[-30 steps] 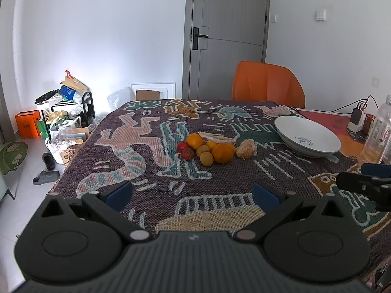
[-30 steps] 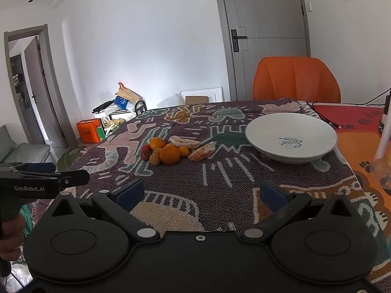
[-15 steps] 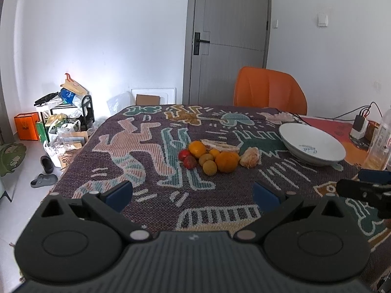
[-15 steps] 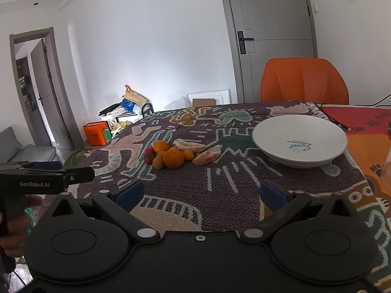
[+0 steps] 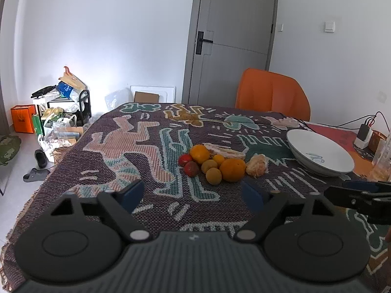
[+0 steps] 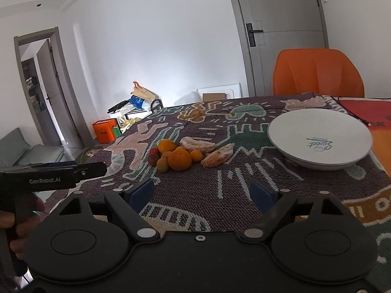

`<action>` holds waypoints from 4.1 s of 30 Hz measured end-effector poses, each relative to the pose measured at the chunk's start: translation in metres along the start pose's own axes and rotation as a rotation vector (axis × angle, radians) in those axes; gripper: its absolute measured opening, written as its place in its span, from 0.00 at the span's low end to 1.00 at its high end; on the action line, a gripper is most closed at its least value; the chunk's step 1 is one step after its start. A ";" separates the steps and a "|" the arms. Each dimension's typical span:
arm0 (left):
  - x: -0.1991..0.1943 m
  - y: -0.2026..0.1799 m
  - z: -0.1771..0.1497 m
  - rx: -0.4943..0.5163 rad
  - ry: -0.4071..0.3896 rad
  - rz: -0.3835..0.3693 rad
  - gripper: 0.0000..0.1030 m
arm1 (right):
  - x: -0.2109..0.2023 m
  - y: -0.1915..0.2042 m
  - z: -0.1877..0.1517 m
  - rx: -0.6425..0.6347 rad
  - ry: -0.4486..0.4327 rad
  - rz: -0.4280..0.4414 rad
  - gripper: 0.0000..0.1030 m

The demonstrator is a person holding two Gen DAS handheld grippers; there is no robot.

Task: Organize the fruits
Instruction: 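Move both grippers forward toward the fruit pile, then grasp a tangerine with the right gripper while the left gripper grasps the dark red plum, then carry the tangerine to the white plate and release with the right gripper while the left releases the plum there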

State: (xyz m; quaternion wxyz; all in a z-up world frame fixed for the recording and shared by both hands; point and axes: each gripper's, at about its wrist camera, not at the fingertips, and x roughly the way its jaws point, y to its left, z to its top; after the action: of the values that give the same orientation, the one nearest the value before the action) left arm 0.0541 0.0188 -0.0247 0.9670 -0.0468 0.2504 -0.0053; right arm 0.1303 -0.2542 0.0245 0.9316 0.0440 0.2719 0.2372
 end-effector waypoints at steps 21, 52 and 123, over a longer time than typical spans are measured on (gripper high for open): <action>0.073 0.012 0.011 -0.065 0.072 -0.025 0.39 | 0.068 0.003 0.020 -0.004 0.059 0.075 0.58; 0.124 0.023 0.012 -0.131 0.109 -0.087 0.18 | 0.140 0.015 0.032 -0.030 0.154 0.132 0.51; 0.120 -0.147 0.044 0.089 0.060 -0.317 0.18 | 0.027 -0.154 0.023 0.220 -0.067 -0.210 0.37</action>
State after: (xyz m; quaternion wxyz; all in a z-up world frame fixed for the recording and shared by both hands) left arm 0.1821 -0.1273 -0.0305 0.9472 -0.0426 0.2682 -0.1703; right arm 0.2272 -0.3766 -0.0021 0.9494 0.1251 0.2680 0.1057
